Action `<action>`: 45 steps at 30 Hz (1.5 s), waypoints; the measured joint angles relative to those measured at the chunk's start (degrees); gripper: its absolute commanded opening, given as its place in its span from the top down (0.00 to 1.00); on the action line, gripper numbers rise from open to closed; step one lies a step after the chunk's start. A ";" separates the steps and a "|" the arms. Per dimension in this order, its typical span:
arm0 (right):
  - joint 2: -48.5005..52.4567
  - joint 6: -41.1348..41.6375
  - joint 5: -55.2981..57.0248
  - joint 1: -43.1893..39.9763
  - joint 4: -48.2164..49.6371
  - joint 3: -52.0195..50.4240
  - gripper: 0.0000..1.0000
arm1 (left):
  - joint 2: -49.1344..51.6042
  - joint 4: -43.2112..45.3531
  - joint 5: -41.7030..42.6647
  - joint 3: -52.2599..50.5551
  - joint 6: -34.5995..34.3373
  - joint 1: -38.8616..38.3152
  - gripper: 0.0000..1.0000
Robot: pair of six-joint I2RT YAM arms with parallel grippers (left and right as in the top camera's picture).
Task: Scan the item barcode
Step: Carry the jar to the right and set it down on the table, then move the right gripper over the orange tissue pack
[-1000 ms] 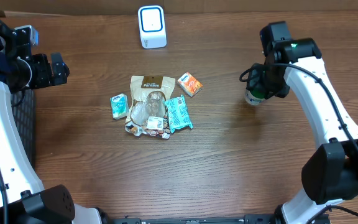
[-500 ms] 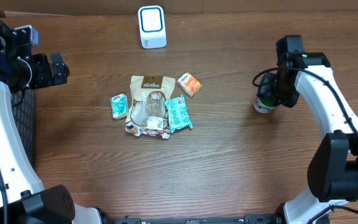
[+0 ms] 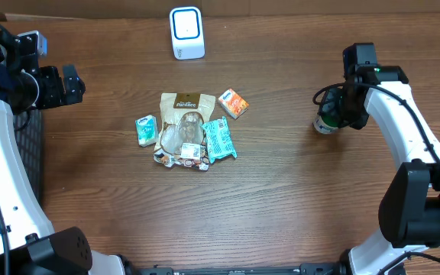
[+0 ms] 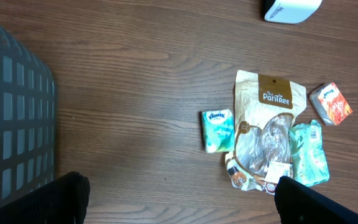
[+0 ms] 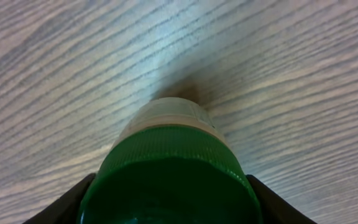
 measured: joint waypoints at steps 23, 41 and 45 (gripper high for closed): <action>5.29 2.12 3.54 -1.77 0.59 -0.02 0.41 | 0.00 0.00 0.00 0.00 0.00 0.00 0.00; 6.64 3.02 0.55 -2.49 -13.05 17.92 0.00 | 0.00 0.00 0.00 0.00 0.00 0.00 0.01; 6.62 0.28 -6.47 -2.12 -11.82 23.67 0.00 | 0.00 0.00 0.00 0.00 0.02 0.00 0.00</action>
